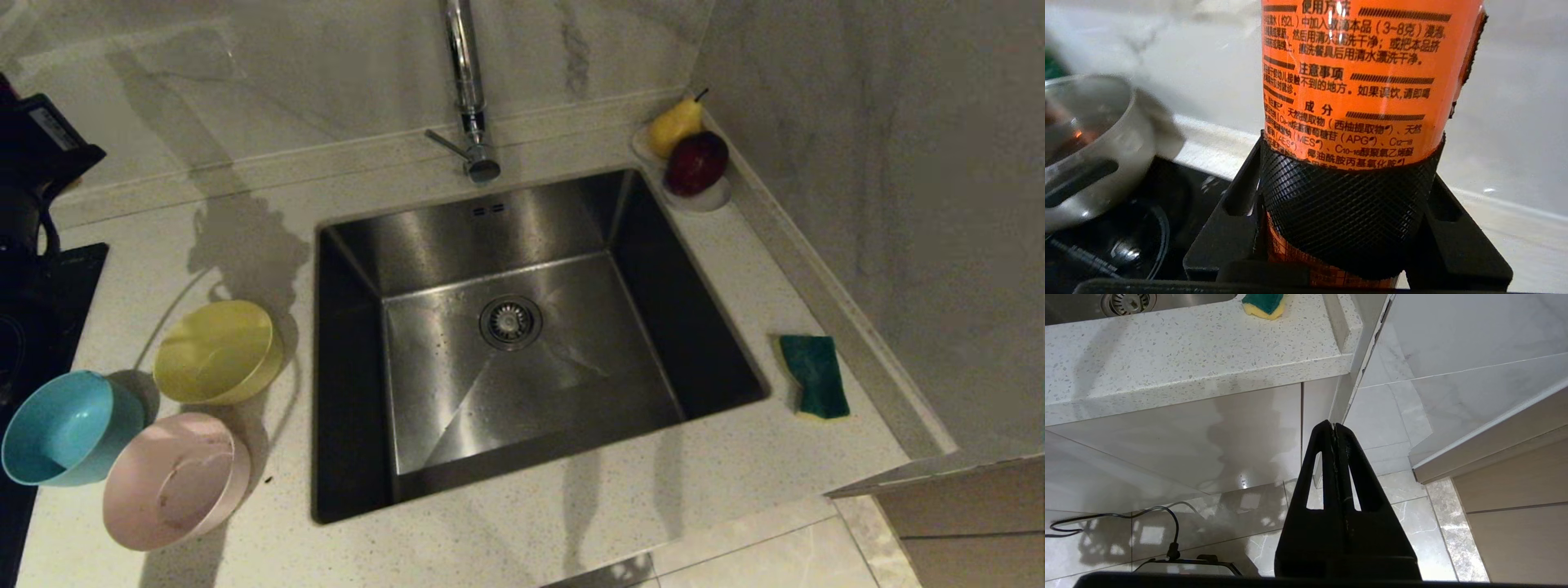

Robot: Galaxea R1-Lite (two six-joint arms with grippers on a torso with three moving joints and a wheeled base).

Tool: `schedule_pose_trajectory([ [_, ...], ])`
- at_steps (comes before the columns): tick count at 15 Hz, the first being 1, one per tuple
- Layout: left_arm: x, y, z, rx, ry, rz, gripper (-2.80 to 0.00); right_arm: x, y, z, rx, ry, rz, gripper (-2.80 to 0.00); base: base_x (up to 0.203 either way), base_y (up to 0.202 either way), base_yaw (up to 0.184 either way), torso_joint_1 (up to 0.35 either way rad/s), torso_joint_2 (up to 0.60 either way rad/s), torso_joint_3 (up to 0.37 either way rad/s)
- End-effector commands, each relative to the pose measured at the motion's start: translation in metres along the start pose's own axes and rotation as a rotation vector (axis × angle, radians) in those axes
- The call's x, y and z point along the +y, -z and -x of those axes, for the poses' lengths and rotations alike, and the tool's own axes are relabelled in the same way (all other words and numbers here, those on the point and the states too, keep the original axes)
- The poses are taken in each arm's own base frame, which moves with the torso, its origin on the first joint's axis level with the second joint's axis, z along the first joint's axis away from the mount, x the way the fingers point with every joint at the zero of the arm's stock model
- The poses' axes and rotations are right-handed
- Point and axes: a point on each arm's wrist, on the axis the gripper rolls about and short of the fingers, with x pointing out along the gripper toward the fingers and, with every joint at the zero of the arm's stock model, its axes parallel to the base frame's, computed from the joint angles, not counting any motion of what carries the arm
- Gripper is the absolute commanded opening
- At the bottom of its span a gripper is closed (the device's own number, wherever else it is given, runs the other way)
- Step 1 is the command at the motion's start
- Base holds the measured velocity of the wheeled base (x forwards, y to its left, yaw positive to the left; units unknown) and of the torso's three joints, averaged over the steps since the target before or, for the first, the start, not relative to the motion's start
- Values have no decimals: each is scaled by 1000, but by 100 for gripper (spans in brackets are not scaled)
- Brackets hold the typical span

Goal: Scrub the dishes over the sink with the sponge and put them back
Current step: Place the dish soap on the table

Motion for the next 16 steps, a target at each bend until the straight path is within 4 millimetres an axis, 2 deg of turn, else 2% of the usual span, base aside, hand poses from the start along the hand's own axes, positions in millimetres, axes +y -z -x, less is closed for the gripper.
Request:
schedule_pose_trajectory([
  [1,-3,38,-16,39,-24,-32,-280,0,0,0,1,0,0,-280,0,0,0,0,0,0],
  [5,-8,85,-28,65,-72,-52,-280,0,0,0,0,0,0,-280,0,0,0,0,0,0],
  [6,-10,90,-32,52,-76,-49,-280,0,0,0,0,0,0,-280,0,0,0,0,0,0],
  [11,-18,137,-44,55,-83,-64,-280,0,0,0,0,0,0,-280,0,0,0,0,0,0],
  [16,-29,160,-56,47,-86,-81,-280,0,0,0,1,0,0,-280,0,0,0,0,0,0],
])
